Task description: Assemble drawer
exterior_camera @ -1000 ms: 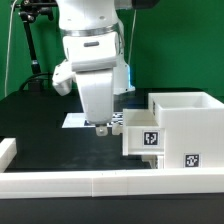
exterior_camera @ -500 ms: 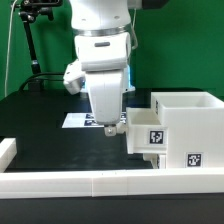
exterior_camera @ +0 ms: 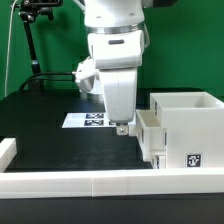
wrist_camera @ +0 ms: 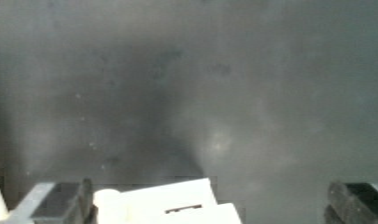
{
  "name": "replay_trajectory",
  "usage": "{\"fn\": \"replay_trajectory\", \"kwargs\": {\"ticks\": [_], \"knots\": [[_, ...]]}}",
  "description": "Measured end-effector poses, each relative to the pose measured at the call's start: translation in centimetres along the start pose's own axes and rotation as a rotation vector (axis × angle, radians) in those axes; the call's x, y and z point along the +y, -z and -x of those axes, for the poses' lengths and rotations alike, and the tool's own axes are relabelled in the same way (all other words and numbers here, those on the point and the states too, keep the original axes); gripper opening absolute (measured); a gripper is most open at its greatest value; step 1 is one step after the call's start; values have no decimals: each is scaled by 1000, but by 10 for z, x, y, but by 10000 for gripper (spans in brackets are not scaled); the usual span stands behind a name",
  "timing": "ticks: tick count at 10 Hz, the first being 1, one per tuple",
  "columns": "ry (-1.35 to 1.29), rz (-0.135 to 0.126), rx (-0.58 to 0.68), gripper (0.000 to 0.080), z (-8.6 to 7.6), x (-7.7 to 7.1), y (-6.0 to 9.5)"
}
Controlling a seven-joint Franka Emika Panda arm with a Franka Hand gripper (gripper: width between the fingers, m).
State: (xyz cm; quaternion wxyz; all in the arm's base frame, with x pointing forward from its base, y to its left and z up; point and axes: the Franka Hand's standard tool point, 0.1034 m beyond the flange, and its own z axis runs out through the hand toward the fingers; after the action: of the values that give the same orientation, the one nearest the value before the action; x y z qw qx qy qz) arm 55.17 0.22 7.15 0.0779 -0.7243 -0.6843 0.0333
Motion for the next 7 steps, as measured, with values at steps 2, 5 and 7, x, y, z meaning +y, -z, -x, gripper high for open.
{"fn": "replay_trajectory", "kwargs": {"ticks": [2,5,7], "knots": [[-22,1,3,649,-15,3,-2],[-34,5,4,649,-21,7,-2],[-56,3,1,649,-15,0,-2]]}}
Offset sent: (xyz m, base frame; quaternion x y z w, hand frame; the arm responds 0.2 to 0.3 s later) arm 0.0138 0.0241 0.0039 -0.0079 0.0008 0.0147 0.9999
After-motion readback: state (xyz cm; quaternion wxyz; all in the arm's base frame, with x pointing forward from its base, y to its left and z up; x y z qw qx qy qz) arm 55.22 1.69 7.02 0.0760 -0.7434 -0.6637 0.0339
